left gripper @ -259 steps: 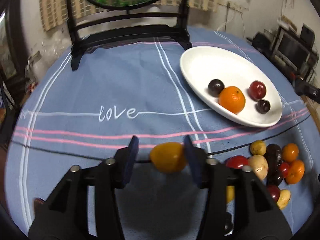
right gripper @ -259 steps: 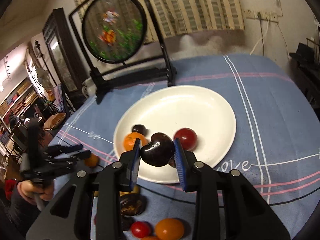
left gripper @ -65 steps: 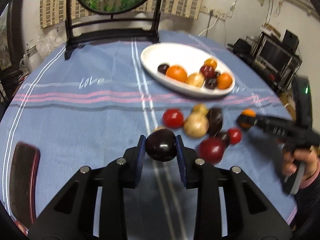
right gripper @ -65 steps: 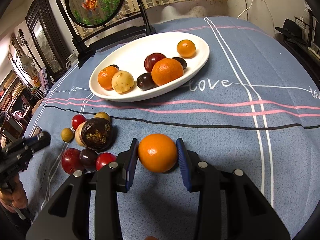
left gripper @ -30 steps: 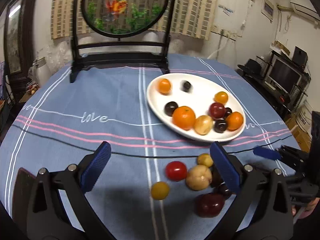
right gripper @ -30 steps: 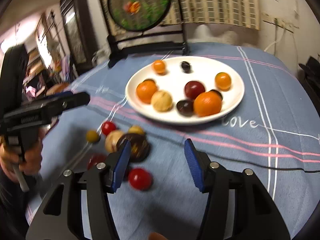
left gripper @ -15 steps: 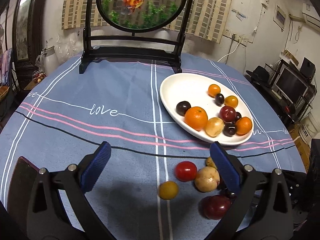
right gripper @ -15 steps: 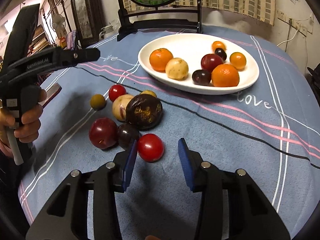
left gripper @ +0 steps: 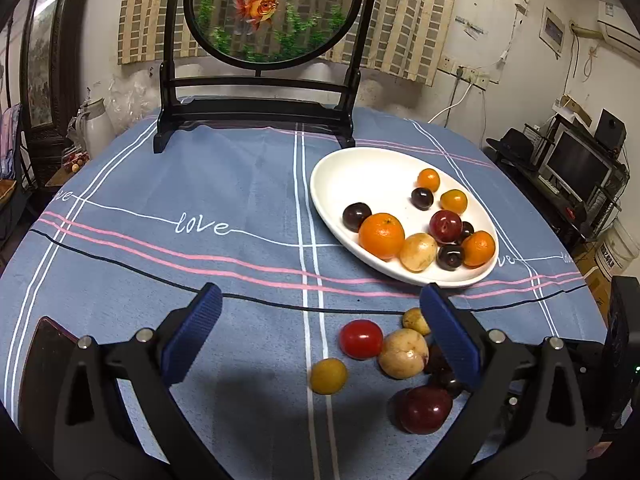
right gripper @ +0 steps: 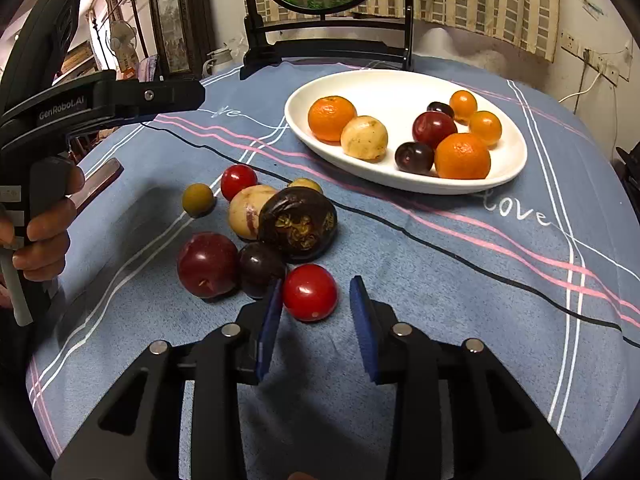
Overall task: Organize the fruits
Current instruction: 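Grasp a red tomato with the right gripper while the left gripper grasps a red apple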
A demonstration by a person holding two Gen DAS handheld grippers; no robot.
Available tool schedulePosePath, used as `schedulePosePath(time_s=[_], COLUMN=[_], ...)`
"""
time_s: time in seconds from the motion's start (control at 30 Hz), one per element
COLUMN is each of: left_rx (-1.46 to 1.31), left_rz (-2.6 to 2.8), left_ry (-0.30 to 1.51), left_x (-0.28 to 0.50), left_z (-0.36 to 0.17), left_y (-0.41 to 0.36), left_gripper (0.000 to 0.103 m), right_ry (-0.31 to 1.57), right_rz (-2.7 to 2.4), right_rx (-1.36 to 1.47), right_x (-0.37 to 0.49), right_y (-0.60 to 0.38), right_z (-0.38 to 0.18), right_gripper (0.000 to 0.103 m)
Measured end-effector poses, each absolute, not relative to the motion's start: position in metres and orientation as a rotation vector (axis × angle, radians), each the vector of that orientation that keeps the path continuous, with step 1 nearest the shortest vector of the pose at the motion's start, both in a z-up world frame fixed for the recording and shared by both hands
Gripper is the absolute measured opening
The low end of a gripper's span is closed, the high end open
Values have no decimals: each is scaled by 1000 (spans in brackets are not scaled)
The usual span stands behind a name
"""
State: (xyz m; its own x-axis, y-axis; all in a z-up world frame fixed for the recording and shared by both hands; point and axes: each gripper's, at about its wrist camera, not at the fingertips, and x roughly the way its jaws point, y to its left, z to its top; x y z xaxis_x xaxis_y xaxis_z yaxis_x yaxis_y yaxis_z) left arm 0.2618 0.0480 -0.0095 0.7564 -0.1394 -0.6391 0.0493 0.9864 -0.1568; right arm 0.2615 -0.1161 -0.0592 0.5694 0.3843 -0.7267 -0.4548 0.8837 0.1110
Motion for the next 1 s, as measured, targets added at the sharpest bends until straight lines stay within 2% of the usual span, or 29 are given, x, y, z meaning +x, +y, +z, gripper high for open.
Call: schedulePosePath(time_s=[0.23, 0.4, 0.6, 0.8, 0.9, 0.97, 1.0], left_rx=[-128, -123, -144, -29, 20, 57, 74], left_rz=[-111, -106, -158, -335, -428, -479, -496], left_ry=[696, 697, 706, 725, 731, 748, 765], left_x=[260, 260, 255, 229, 216, 209, 209], left_z=[-8, -8, -8, -24, -30, -36, -40], left_y=[47, 48, 48, 26, 12, 1, -5], left_gripper=[101, 101, 101, 100, 92, 75, 72], right_ry=[842, 849, 849, 848, 832, 834, 837], right_rz=[494, 502, 521, 506, 495, 493, 487], right_rx=[-88, -108, 115, 132, 127, 133, 132], right_x=[268, 264, 275, 273, 271, 273, 275], right_y=[-114, -111, -143, -146, -146, -148, -147], right_z=[-63, -63, -55, -53, -50, -51, -51], right_gripper=[35, 29, 27, 27, 27, 27, 27])
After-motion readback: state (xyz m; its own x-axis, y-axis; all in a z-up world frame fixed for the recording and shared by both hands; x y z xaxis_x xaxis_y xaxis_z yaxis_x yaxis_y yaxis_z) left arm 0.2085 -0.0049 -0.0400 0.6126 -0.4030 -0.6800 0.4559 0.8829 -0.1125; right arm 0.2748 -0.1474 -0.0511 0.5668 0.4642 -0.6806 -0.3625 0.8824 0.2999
